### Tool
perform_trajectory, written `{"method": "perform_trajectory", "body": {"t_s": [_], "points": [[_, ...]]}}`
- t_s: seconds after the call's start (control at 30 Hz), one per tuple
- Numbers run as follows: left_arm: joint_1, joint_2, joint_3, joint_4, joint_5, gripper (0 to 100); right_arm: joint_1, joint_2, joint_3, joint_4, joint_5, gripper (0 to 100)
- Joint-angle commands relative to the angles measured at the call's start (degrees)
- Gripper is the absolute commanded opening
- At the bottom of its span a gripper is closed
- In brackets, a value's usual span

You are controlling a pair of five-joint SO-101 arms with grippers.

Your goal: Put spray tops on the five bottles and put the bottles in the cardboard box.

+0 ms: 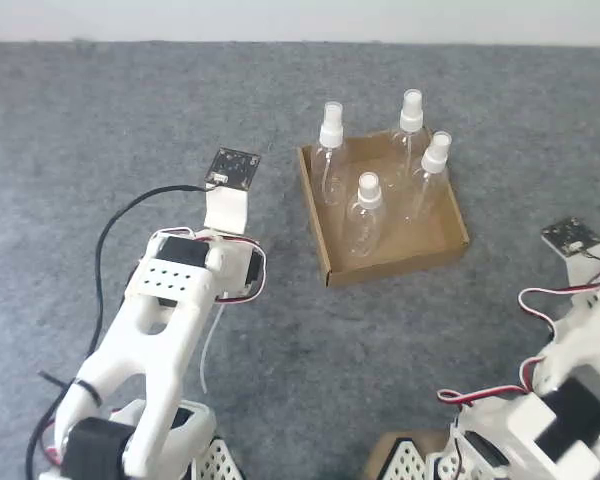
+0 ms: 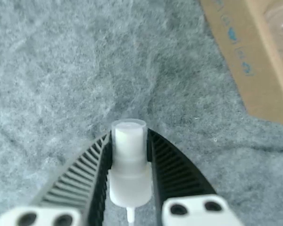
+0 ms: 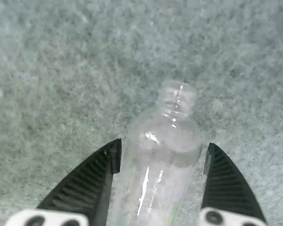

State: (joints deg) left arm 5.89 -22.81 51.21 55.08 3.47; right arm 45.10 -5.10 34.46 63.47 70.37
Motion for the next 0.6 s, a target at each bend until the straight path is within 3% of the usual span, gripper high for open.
{"method": "perform_trajectory", "body": {"t_s": [0.0, 0.23, 0.37, 0.47, 0.57], "points": [[-0.26, -2.73, -0.31, -1.05, -0.09, 3, 0.66, -0.22, 1.23, -0.48, 0.44, 21.5], [-0.26, -2.73, -0.31, -1.05, 0.00, 3, 0.84, -0.31, 3.69, -0.40, 0.44, 0.4], [-0.26, -3.16, -0.40, -1.05, 0.00, 3, 0.92, -2.68, 2.46, -0.22, -1.32, 0.5], [-1.14, -3.34, -2.59, -0.79, 0.00, 3, 0.22, -8.48, 0.35, 1.45, -7.47, 0.6], [-3.52, -3.34, -7.08, -0.53, 0.00, 3, -5.14, -17.63, -0.88, 6.55, -14.42, 0.6]]}}
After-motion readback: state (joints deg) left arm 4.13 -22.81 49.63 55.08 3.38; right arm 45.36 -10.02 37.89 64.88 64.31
